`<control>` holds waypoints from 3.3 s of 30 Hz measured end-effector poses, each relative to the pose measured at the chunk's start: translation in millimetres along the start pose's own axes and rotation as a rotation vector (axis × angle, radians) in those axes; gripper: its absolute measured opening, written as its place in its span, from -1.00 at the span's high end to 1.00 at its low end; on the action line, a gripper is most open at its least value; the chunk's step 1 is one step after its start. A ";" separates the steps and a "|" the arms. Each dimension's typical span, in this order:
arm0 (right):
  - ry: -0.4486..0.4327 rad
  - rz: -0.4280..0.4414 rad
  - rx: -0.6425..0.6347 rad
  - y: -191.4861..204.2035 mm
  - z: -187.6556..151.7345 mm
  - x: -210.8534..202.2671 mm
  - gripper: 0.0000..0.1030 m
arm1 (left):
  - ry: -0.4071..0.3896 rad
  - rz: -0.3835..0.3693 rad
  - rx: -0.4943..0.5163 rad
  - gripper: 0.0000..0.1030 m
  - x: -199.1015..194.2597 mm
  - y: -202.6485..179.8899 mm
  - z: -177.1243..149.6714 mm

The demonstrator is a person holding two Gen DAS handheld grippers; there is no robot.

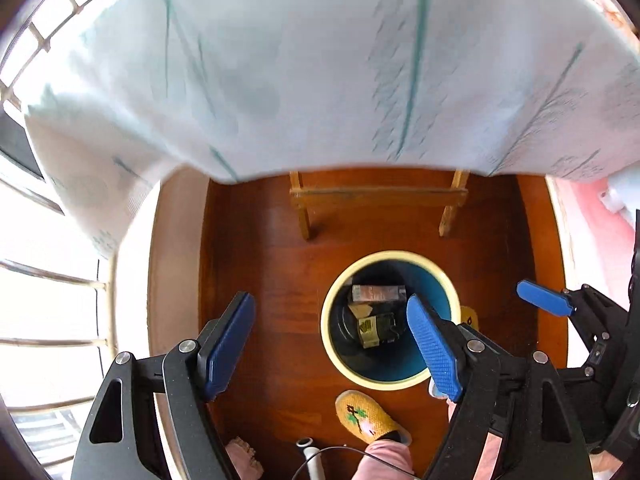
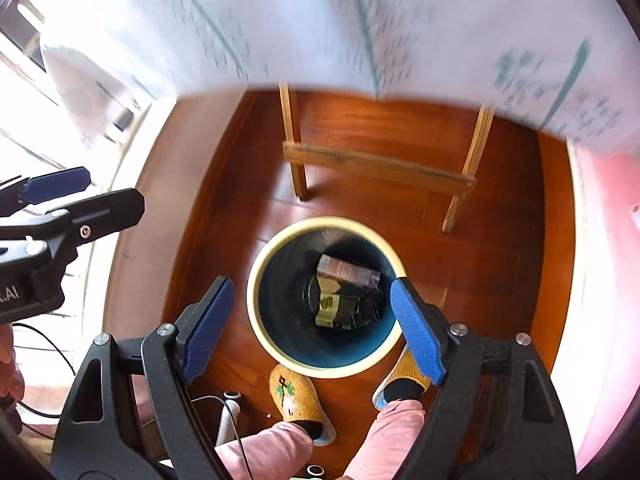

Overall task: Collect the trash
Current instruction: 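Raise both tools back toward the table, then grasp the orange snack bag with the left tool while the right grasps the green wrapper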

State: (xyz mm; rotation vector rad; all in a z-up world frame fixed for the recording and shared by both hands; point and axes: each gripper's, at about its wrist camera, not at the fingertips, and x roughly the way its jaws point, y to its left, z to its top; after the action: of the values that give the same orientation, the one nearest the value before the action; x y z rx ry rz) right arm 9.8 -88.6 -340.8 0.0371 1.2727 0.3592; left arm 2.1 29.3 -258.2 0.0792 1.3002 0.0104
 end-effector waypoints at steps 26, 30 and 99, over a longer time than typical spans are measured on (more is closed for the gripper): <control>-0.324 -0.013 0.105 -1.9 109.7 -292.5 -0.52 | -0.252 -0.161 0.049 -0.54 -273.9 -13.4 116.9; -0.370 -0.036 0.142 -3.2 123.2 -322.8 -0.51 | -0.279 -0.192 0.061 -0.54 -295.5 -4.8 126.7; 0.042 0.254 0.229 -198.3 388.2 -133.4 0.35 | 0.086 -0.242 -0.197 0.81 -45.4 -115.9 411.3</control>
State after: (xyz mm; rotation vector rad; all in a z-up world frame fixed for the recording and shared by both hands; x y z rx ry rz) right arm 389.4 -247.7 -144.8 0.3900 1.3494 0.4324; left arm 381.7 -110.3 -113.0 -0.2494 1.3813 -0.0658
